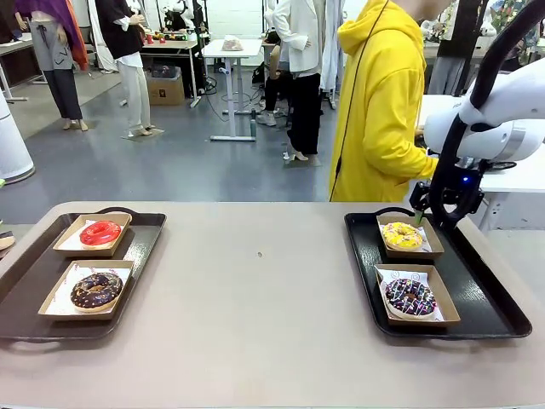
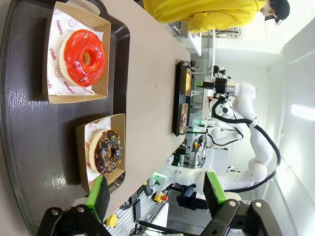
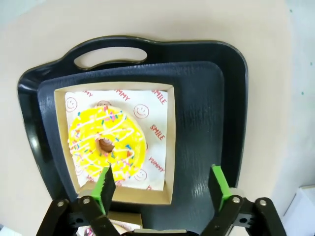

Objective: Individually package the donuts and arrange them on the tray.
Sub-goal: Place the picked Paper togo box on the Handle tray.

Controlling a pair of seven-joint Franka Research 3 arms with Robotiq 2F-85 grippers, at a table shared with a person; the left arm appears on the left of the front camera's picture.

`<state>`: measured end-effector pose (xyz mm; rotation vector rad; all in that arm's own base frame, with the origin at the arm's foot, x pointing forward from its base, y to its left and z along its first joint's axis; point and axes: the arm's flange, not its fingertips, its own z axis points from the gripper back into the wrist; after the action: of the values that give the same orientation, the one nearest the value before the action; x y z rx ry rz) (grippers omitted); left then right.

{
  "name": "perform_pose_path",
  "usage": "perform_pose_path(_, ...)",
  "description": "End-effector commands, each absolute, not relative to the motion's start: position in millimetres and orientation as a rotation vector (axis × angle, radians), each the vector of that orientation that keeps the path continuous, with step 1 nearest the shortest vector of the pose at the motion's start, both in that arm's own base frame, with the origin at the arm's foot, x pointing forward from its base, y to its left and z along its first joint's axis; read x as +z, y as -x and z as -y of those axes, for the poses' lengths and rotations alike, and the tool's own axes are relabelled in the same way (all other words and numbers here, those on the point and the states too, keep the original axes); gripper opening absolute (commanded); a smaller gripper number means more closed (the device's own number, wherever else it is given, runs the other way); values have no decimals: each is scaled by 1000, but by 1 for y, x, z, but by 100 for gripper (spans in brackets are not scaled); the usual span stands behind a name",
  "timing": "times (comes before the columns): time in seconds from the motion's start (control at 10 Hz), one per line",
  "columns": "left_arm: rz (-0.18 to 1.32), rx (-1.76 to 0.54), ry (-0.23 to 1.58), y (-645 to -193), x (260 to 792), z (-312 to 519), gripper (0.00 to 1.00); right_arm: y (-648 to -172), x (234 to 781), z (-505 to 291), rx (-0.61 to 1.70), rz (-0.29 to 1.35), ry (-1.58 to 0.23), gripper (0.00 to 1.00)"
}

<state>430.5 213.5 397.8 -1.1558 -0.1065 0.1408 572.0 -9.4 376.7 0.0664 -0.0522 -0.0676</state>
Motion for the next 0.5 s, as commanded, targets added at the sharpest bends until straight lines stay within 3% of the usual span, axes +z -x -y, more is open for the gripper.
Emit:
perform_pose_path(0.0,105,135,1146,-428,400,-214,100,-549,396,15,-25,53,-63,97)
perform_pose_path(0.4,105,135,1146,-428,400,-214,100,-499,431,8,-12,77,-72,100)
